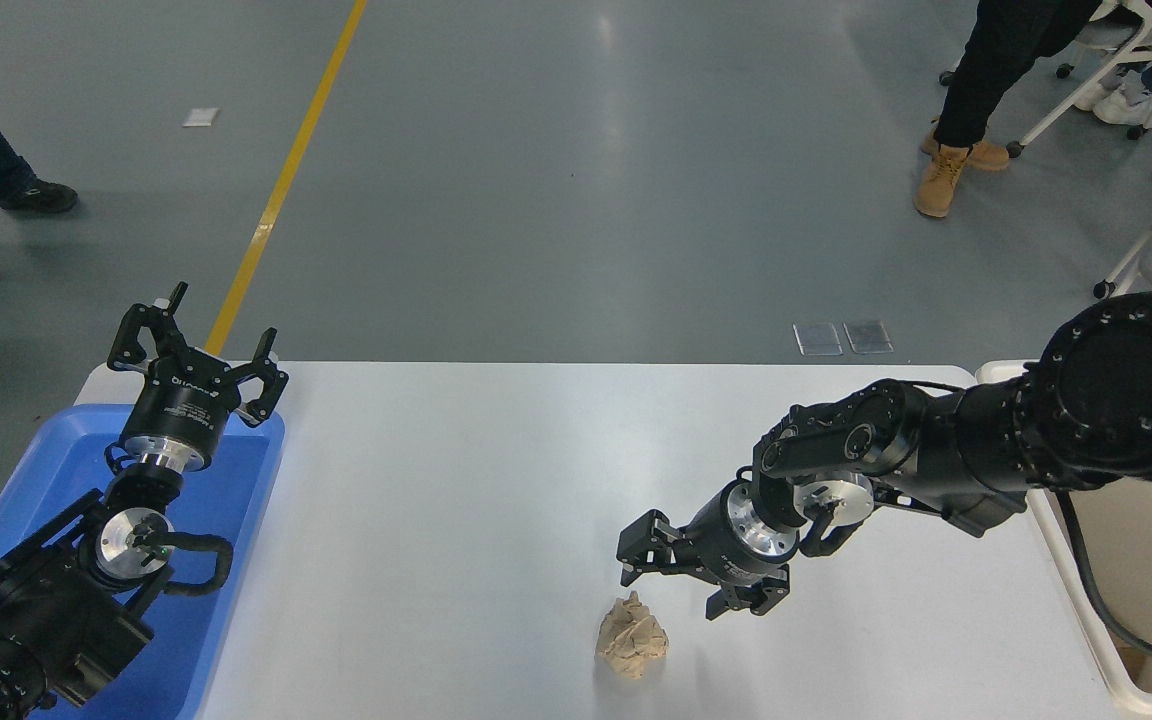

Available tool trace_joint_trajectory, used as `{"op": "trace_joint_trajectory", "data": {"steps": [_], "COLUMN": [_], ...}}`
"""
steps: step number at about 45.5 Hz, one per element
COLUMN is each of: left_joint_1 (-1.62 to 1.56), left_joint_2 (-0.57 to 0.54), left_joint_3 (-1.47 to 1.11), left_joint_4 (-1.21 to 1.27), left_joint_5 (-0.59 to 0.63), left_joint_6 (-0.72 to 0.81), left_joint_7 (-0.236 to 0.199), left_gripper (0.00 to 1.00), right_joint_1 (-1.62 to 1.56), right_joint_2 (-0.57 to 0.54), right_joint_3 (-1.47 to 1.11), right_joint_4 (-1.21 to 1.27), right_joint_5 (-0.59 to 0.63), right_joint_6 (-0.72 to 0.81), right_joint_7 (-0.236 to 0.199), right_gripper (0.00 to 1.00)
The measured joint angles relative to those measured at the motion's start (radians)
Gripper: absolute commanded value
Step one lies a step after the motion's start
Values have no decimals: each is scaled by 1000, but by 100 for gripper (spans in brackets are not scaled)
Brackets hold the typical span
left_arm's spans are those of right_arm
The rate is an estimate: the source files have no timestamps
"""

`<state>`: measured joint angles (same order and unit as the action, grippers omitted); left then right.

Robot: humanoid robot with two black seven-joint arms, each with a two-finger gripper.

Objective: Pick up paper ball place in dustbin

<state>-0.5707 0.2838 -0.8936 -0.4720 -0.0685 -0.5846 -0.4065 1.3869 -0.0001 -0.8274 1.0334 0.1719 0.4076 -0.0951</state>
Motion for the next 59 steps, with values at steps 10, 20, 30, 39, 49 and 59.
{"op": "trace_joint_trajectory", "data": {"steps": [10,20,30,39,49,59], "left_joint_1": [0,0,0,0,0,0], "left_joint_2": [0,0,0,0,0,0], "left_joint_3": [0,0,0,0,0,0], "left_joint_4": [0,1,1,1,0,1], "left_joint_5": [0,0,0,0,1,1], "left_joint_6": [0,0,0,0,0,0], "left_joint_7": [0,0,0,0,0,0], "left_gripper": [99,99,99,99,99,99], "right_joint_1": [-38,-77,-117,-143,-164,-172], "right_joint_2": [0,0,0,0,0,0], "right_joint_3": [28,55,68,80,101,112], "right_joint_4": [-22,-45,-65,-79,-86,-84], "right_joint_5": [0,0,-6,-12,-17,-64], "right_joint_6": [-1,-2,-15,-26,-38,-42], "right_joint_7": [0,0,0,1,3,7], "right_gripper": [100,100,100,100,62,19]}}
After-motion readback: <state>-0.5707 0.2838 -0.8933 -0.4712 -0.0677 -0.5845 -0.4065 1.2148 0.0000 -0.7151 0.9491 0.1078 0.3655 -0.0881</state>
